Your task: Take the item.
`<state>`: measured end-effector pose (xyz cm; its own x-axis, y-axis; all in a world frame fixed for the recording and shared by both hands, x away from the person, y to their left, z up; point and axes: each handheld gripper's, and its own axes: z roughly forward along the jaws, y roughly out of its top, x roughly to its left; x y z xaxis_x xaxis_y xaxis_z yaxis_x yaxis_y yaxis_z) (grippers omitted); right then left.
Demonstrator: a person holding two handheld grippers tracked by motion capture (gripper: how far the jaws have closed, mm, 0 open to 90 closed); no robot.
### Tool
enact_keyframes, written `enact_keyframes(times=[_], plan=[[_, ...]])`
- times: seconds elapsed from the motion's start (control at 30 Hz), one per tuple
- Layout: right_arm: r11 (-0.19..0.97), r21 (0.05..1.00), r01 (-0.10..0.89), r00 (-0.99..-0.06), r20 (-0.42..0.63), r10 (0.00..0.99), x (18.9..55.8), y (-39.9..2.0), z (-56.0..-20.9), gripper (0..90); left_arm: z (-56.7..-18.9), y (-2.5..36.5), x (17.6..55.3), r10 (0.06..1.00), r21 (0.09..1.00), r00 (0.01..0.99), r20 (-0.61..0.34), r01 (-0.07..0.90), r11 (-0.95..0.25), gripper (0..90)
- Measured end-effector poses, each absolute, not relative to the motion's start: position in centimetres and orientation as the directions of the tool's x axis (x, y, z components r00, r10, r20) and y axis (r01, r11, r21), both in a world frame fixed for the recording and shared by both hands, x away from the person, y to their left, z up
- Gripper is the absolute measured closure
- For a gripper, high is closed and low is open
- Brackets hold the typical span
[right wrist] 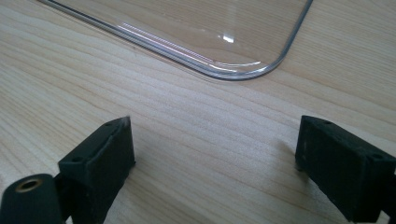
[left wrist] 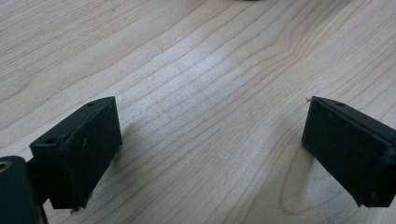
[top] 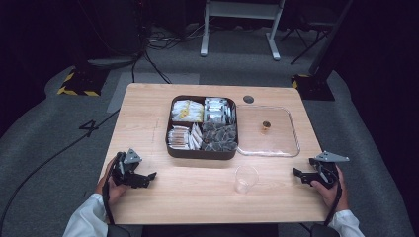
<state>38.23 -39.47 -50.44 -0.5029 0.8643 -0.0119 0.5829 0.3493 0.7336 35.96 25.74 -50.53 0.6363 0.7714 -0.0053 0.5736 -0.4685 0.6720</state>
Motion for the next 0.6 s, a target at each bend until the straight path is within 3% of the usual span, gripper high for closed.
enact_keyframes(times=[0.4, 0.6], plan=[[0.349, 0.734, 0.583, -0.503, -0.012, 0.864, 38.23, -39.47, -50.43, 11.8, -50.58, 25.7, 36.38, 0.785, 0.663, 0.619, -0.01, 0.592, -0.459, 0.1], [0.349, 0.734, 0.583, -0.503, -0.011, 0.864, 38.23, -39.48, -50.44, 11.8, -50.09, 25.9, 36.83, 0.778, 0.64, 0.628, -0.007, 0.601, -0.479, 4.4]])
